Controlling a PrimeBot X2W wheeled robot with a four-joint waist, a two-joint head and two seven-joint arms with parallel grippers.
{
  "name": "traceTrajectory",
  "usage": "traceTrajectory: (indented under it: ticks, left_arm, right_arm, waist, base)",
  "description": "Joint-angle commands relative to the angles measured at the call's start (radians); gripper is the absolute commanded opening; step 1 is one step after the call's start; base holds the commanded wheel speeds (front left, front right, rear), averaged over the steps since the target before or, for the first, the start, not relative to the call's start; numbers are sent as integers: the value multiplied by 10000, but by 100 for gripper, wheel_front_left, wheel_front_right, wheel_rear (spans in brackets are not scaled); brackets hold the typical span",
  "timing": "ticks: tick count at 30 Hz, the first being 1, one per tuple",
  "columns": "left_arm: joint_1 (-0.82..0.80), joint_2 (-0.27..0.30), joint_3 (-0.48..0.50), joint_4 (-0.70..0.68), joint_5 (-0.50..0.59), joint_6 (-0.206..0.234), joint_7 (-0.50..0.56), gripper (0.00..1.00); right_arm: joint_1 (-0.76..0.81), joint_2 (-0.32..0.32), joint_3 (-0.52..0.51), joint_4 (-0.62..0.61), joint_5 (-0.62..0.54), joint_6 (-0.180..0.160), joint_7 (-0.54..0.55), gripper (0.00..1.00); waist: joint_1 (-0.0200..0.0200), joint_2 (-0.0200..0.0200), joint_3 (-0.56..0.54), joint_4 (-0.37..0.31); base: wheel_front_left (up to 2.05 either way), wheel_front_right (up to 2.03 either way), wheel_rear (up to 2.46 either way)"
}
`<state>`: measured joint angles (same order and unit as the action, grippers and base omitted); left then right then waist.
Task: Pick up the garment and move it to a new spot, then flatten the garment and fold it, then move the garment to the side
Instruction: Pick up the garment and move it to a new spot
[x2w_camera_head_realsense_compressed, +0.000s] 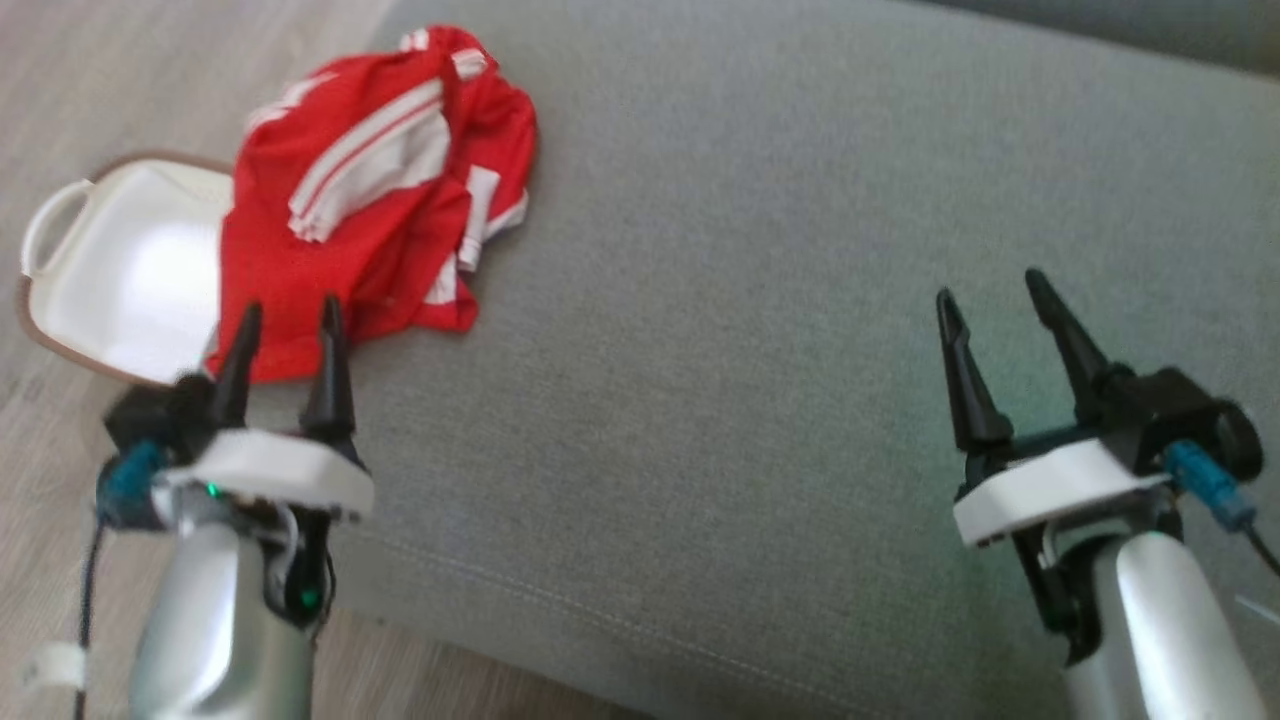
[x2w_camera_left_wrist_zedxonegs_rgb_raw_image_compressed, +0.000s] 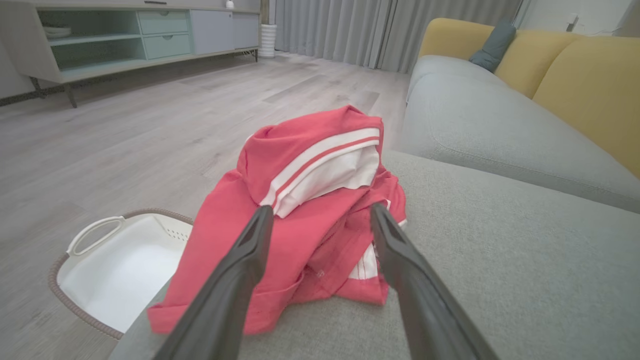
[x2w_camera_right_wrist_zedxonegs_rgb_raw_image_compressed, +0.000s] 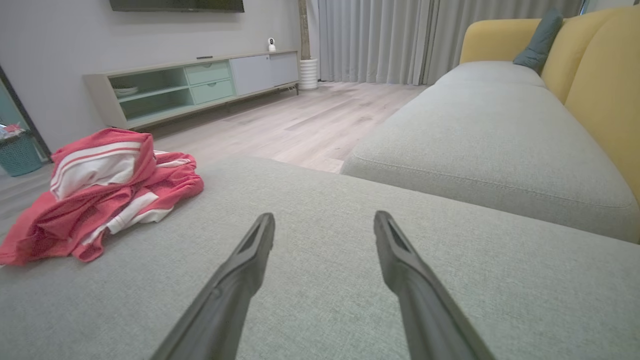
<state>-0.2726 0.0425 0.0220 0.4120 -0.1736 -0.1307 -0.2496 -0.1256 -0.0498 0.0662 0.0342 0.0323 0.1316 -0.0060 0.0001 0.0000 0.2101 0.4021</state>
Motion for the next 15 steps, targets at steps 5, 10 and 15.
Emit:
traceTrajectory:
  ticks: [5, 10, 15]
  left_arm:
    - [-1617, 376, 647, 832, -349, 9, -122, 100]
    - [-2708, 737, 657, 2247, -691, 4, -122, 100]
    - [-3740, 1177, 360, 4108, -1220, 2, -103, 100]
  right_arm:
    - [-740, -296, 319, -871, -259, -9, 365, 100]
    - [-952, -451, 346, -1173, -348, -9, 575, 100]
    - [-1107, -533, 387, -1287, -371, -9, 688, 100]
  waist:
    - [-1, 0, 1269, -381]
    - [-1, 0, 1839, -484]
    - [-1, 0, 2117, -509]
  base:
    - [0, 0, 0]
    - [0, 0, 0]
    - [0, 0, 0]
